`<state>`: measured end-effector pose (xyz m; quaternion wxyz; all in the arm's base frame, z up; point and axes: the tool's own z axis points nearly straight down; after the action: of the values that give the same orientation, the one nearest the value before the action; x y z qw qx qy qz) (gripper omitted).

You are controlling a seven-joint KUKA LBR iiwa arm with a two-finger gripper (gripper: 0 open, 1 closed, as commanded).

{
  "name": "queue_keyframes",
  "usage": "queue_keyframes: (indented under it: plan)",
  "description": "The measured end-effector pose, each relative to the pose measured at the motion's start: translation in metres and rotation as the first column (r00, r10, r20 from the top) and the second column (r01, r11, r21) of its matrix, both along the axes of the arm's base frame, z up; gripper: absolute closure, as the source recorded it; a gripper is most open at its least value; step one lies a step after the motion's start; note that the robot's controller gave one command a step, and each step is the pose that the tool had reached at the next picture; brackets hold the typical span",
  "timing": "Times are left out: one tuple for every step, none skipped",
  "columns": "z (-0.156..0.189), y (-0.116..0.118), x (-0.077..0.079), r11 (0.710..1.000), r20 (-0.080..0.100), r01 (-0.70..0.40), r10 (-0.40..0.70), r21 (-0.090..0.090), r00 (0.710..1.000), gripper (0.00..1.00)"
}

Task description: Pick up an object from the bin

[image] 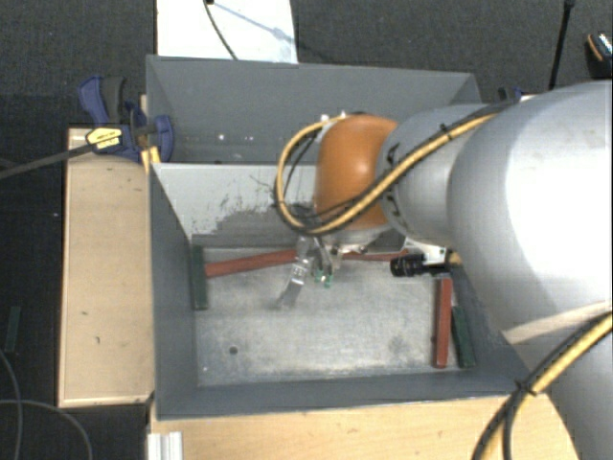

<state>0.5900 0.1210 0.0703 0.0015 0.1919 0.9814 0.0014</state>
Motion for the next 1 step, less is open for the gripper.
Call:
queue_keyframes:
  plan:
    - [0.0003, -0.0037, 0.0008, 1.0, 0.001, 0.003, -0.003, -0.003, 1.0, 1.0]
